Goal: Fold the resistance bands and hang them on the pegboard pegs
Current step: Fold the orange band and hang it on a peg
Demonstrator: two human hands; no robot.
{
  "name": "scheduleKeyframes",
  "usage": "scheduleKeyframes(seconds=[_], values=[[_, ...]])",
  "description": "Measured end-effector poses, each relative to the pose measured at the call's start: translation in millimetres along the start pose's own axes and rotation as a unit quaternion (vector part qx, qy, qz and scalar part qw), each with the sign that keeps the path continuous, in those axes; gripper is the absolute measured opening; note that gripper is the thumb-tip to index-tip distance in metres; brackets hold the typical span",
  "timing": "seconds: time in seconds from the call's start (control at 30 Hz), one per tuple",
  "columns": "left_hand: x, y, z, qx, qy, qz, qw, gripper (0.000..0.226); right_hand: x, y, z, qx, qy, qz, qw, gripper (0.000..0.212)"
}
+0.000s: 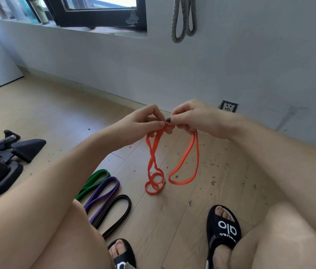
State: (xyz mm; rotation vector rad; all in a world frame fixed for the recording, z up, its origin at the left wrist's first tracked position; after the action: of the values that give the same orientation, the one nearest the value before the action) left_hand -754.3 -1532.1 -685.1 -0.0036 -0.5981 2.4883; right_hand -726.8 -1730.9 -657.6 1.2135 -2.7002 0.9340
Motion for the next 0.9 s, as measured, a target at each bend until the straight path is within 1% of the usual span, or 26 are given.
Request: scheduleKeyframes(seconds=[0.13,0.23,0.33,0.43,0.5,0.67,0.8,0.9], values=[[-1.2,0.0,1.3,0.048,-0.031,-0.023,0.998,0.018,-1.6,-0.1,-2.8,0.01,0.001,0.029,1.0,0.024],[-1.3,-2.9,0.6,0.05,-0.034,-0.03,0.998,0.018,-0.4,-3.8,-3.6,0.001,0.002,0.046,0.999,0.024],[-1.2,-4.7,-2.0,-0.002,-0.037,-0.028,0.999,0.021,1.6,-7.3,-2.0,-0.007,-0.002,0.059,0.998,0.024],[-4.0,-5.2,-3.6,-0.068,-0.027,-0.023,0.997,0.013,1.8,-7.3,-0.9,-0.015,0.0,0.059,0.998,0.024],[-4.4,-4.9,-2.1,-0.072,-0.02,-0.022,0.997,0.009,1.3,-7.6,-1.0,-0.019,-0.001,0.061,0.998,0.025],[-1.6,-8.6,-1.3,-0.057,-0.024,-0.027,0.998,0.018,4.1,-11.5,1.5,-0.044,-0.013,0.056,0.997,0.025],[-1.7,-10.7,-4.5,-0.088,-0.018,-0.03,0.995,0.019,5.2,-14.7,5.5,-0.049,-0.013,0.044,0.998,0.026],[-1.8,-13.1,-2.8,-0.111,-0.015,-0.018,0.993,0.022,4.2,-18.1,9.5,-0.06,-0.015,0.037,0.997,0.026]])
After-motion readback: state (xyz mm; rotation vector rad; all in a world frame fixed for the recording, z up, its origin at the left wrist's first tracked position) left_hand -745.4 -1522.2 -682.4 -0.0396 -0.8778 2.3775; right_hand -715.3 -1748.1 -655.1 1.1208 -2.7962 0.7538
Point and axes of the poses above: each hand's wrist, its own x-axis away from the middle knuckle, its own y-axis out of the palm, z = x × y, the point moved 1 cm from there along -x, towards the middle knuckle, and after that the axes turned 11 degrees about -z, right-handed, at the moved point
